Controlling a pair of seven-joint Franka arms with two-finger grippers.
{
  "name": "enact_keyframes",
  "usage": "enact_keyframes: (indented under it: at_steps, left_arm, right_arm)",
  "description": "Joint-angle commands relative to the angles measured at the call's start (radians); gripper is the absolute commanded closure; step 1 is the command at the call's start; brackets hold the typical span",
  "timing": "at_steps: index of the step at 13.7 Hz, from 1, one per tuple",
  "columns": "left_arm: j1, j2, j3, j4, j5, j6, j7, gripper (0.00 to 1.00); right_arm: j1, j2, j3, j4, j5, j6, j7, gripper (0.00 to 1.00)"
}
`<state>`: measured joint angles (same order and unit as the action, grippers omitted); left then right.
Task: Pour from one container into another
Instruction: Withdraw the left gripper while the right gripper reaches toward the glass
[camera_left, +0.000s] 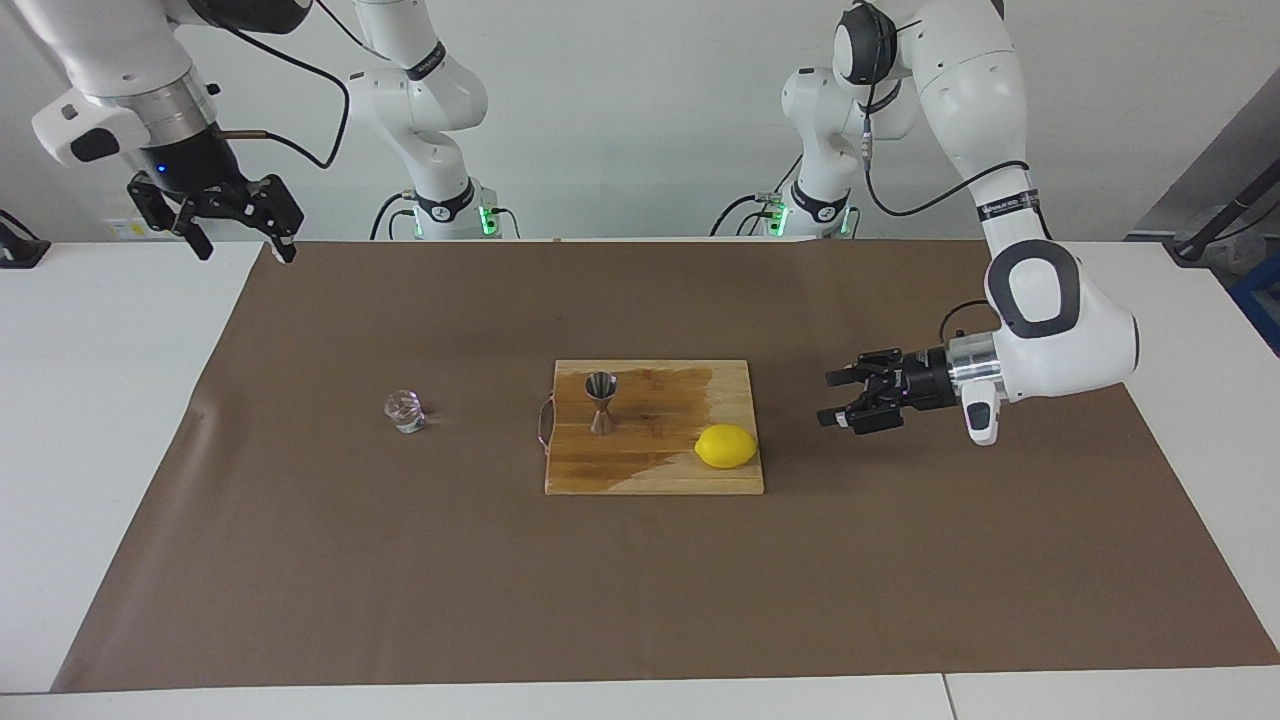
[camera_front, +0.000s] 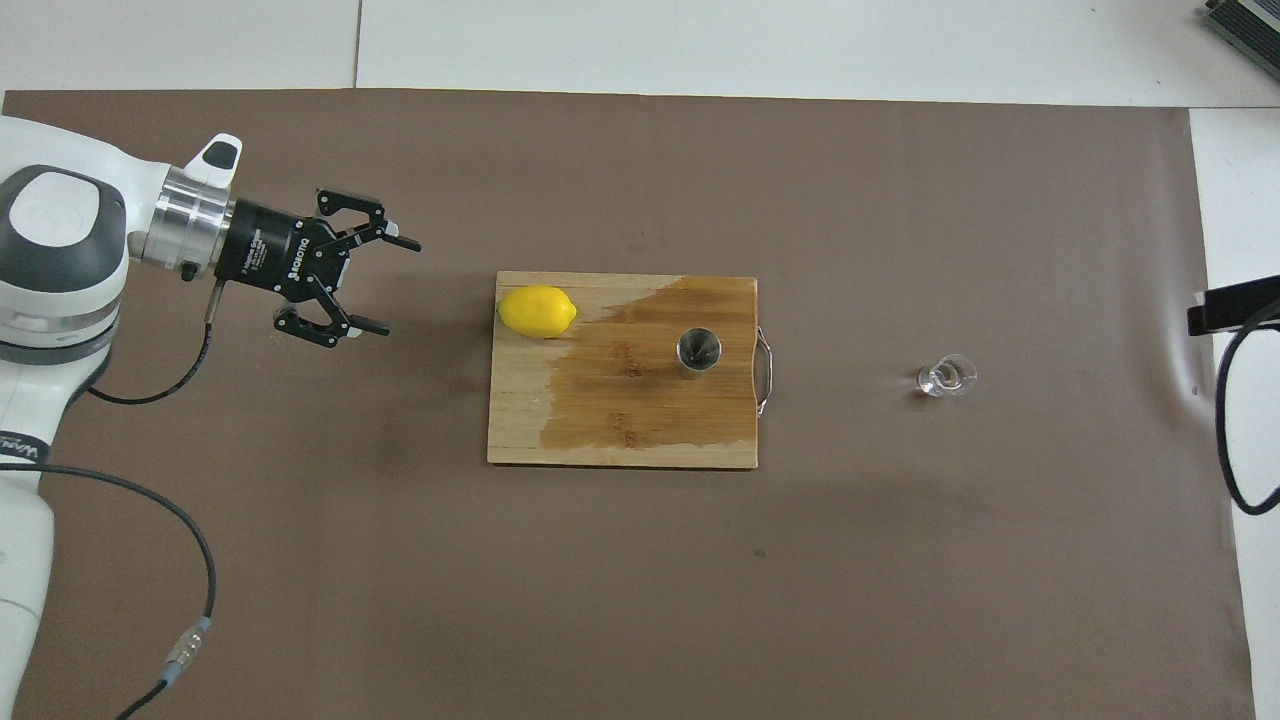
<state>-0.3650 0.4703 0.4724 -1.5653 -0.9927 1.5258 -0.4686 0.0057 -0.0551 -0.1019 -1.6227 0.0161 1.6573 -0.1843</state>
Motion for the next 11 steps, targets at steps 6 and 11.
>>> enact_keyframes:
  at_steps: [6, 11]
  left_arm:
    - [0.029, -0.073, -0.006, 0.126, 0.443, -0.012, 0.315, 0.0]
    - [-0.017, -0.142, -0.012, 0.171, 0.672, 0.059, 0.451, 0.0]
  right_arm:
    - [-0.016, -0.051, -0.099, -0.419, 0.444, 0.376, -0.815, 0.0]
    - [-0.021, 0.065, -0.177, -0.505, 0.766, 0.44, -1.336, 0.0]
